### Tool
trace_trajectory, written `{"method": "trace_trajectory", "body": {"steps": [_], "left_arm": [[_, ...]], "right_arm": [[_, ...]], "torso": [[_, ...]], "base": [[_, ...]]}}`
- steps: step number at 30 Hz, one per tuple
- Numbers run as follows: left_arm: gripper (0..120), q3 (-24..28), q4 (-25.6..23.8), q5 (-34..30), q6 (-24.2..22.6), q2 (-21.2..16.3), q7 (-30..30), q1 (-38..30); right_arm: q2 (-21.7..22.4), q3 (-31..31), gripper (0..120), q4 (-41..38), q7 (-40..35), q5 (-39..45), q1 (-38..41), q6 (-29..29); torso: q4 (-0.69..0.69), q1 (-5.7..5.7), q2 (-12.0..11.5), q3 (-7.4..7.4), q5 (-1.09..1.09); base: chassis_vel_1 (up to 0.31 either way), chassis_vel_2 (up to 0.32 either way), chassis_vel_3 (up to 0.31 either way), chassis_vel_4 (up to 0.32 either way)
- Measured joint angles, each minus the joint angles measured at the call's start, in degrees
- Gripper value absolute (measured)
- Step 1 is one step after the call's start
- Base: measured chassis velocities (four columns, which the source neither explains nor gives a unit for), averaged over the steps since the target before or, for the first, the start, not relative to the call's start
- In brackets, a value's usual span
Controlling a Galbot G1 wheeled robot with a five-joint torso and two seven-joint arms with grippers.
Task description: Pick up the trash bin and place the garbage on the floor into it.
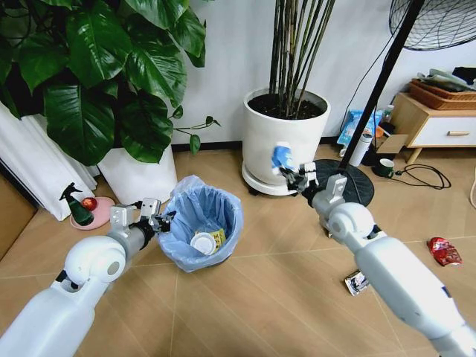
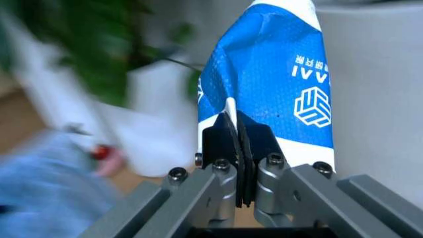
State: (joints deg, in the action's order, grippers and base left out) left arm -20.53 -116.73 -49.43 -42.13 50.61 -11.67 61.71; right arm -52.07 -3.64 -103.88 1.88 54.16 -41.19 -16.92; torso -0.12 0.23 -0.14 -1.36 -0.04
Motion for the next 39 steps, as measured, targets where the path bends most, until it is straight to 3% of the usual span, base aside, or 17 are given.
{"method": "trace_trajectory", "body": {"steps": [6, 10, 17, 24, 39], "left_arm": [[0, 0.4, 0.0, -0.1, 0.0, -0.4, 0.0, 0.0], [0, 0.7, 0.2, -0.2, 0.0, -0.6, 0.0, -0.2], [0, 0.9, 0.3, -0.4, 0.0, -0.9, -0.2, -0.6], [0, 0.8, 0.5, -0.6, 0.0, -0.8, -0.2, -0.9], [0, 0.6, 0.7, -0.5, 0.0, -0.1, -0.2, -1.2]], "right_arm": [[2.2, 3.1, 0, -8.0, 0.3, 5.8, 1.7, -1.9], [3.3, 9.1, 0, -13.5, 0.4, 8.8, 4.0, -2.8], [3.2, 17.2, 0, -14.6, 0.4, 8.6, 6.3, -2.9], [4.0, 19.2, 0, -15.8, 0.2, 5.7, 4.8, -3.3], [4.5, 18.9, 50, -16.4, -0.9, 4.2, 3.7, -3.6]], "torso": [[0.00, 0.00, 0.0, 0.00, -0.01], [0.00, 0.00, 0.0, 0.00, -0.02], [0.00, 0.00, 0.0, -0.01, -0.01], [-0.01, 0.00, 0.0, -0.01, -0.01], [0.00, 0.00, 0.0, -0.01, -0.01]], "base": [[0.000, 0.000, 0.000, 0.000], [0.000, 0.000, 0.000, 0.000], [0.000, 0.000, 0.000, 0.000], [0.000, 0.000, 0.000, 0.000], [0.000, 0.000, 0.000, 0.000]]}}
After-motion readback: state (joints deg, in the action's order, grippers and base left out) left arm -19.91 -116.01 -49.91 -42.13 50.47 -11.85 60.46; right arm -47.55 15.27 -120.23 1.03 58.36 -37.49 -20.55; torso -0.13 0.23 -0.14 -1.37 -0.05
